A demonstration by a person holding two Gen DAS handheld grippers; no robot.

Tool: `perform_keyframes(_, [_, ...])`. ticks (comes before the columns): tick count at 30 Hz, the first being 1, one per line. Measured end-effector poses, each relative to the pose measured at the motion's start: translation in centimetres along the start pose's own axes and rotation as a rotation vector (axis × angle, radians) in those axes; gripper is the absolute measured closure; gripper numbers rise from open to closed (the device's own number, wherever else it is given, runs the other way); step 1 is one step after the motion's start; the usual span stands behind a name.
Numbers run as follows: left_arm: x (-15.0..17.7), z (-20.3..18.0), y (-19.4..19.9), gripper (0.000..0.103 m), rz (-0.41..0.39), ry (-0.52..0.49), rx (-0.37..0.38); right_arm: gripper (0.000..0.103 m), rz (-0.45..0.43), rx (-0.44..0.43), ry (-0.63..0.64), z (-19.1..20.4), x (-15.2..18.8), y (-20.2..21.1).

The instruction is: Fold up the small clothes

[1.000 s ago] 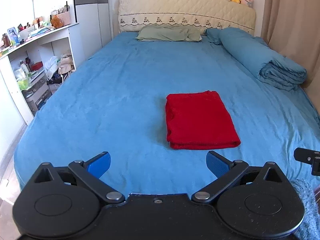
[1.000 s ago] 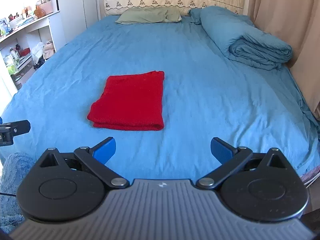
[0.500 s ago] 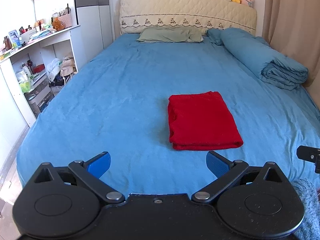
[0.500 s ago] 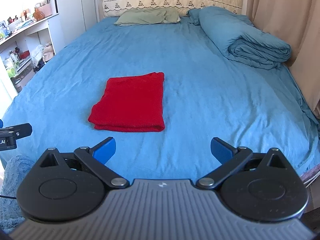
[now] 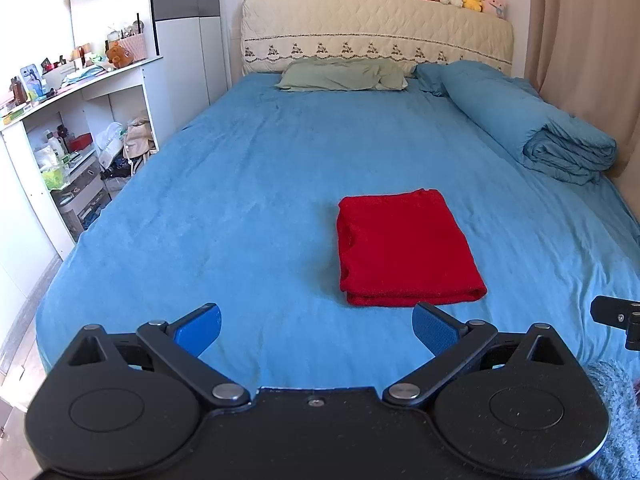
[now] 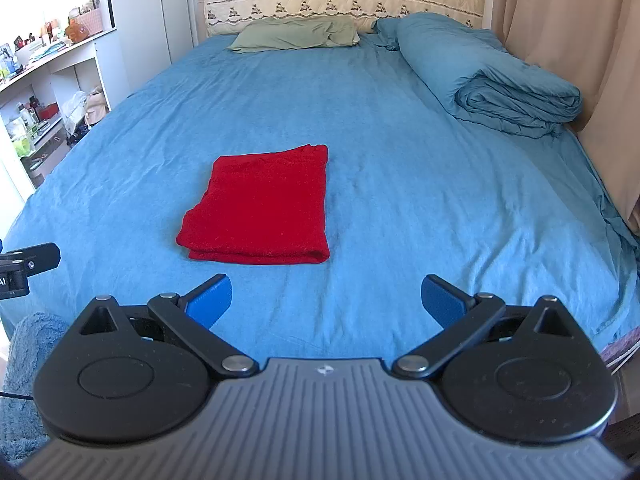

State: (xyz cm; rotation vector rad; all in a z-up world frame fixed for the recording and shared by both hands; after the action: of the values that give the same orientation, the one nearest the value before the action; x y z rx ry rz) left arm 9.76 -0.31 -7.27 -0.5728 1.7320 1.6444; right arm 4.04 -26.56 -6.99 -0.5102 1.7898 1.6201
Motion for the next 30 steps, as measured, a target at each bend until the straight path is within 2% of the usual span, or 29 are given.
perform_keyframes(30, [-0.19, -0.17, 0.39, 0.000, -0.012, 0.004, -0.013, 0.000, 0.001, 0.003, -0.004, 0.13, 0.19, -0.08])
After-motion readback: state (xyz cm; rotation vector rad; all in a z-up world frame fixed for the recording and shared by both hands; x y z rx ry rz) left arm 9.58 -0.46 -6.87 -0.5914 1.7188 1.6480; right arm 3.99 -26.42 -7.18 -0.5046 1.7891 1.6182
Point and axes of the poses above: each gripper's, at about its wrist camera, not at the fingertips, and y roughly against the way its jaws point, z to its left, x to its underside, the point moved 10 cm from there along -y, roughly the way its jaws point, and after that the axes turned 2 degrees about z, right-handed, at the moved point
